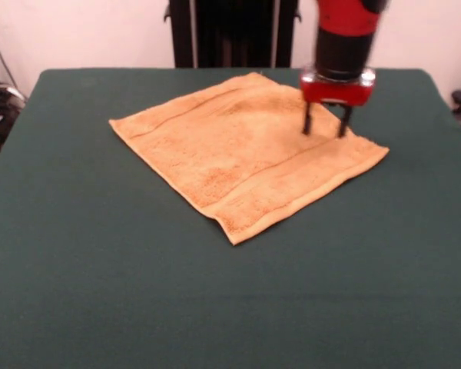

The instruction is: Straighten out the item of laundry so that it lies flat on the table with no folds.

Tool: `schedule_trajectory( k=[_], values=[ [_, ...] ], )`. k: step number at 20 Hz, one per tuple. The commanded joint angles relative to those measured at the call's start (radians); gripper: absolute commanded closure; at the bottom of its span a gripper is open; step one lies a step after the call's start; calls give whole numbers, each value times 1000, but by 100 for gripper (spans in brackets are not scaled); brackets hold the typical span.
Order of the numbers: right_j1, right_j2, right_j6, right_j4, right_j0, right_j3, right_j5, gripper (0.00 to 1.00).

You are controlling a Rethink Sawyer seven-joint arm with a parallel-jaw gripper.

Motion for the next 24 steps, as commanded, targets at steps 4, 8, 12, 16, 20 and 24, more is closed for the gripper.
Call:
schedule_trajectory(
  k=[4, 8, 12, 16, 20, 24],
  values=[
    [-249, 4, 14, -169, -147, 195, 225, 0],
    [-322, -68, -2, -260, -146, 197, 252, 0],
    [-323, -126, 15, -354, -156, 192, 185, 0],
    [-315, -133, 34, -416, -188, 188, 153, 0],
    [-316, -106, 58, -445, -237, 218, 122, 0],
    [-305, -86, 56, -473, -286, 210, 121, 0]
  ],
)
